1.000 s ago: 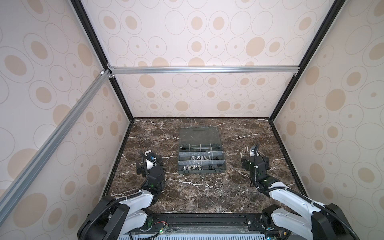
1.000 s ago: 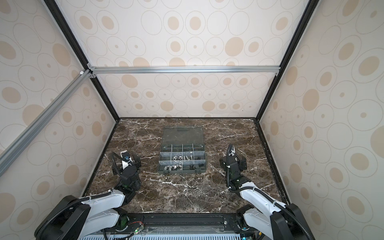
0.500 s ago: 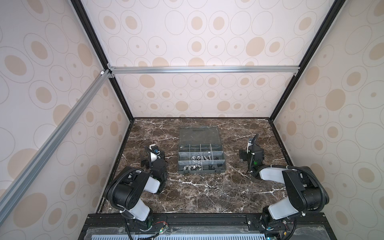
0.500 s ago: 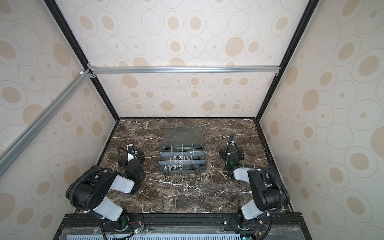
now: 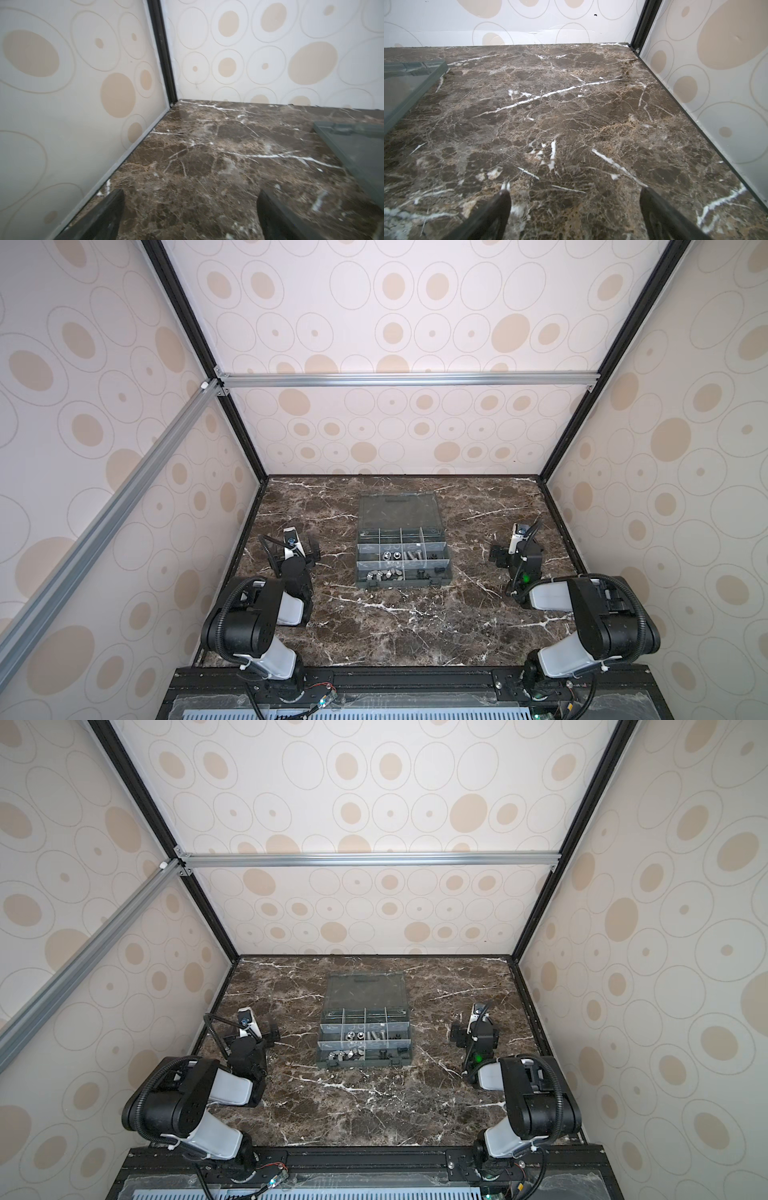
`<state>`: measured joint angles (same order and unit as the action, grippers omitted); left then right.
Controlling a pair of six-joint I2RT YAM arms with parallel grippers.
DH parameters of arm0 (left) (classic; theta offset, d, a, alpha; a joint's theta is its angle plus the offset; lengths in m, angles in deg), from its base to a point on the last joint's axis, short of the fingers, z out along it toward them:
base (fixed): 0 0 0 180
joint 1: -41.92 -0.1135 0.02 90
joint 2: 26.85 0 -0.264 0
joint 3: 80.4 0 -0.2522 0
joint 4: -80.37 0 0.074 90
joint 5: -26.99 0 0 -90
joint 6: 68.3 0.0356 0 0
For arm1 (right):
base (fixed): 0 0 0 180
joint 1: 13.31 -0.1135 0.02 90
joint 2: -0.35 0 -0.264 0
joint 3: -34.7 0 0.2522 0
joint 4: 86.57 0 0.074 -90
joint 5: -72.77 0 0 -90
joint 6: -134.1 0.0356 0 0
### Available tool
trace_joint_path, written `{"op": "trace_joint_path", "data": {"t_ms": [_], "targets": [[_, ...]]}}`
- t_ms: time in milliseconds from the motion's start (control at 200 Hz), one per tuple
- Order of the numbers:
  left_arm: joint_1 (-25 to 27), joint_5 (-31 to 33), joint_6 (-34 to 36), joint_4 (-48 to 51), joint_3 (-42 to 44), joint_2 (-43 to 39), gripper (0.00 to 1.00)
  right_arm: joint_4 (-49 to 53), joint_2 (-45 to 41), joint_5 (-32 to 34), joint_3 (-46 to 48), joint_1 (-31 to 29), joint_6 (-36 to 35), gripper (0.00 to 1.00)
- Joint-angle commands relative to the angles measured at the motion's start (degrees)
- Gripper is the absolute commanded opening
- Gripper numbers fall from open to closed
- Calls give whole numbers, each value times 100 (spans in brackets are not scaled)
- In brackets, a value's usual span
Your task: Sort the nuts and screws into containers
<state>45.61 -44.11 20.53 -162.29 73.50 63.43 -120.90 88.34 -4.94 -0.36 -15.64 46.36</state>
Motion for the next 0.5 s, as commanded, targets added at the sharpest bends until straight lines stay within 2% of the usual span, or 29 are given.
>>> {"op": "trace_joint_path", "data": {"t_ms": [0, 495], "targets": [[-51, -405, -119, -182, -14, 11, 99, -139, -2, -56, -80, -21, 16, 100], [-47, -404, -92, -266, 3, 38, 99, 81, -26, -87, -171, -66, -70, 100]]}}
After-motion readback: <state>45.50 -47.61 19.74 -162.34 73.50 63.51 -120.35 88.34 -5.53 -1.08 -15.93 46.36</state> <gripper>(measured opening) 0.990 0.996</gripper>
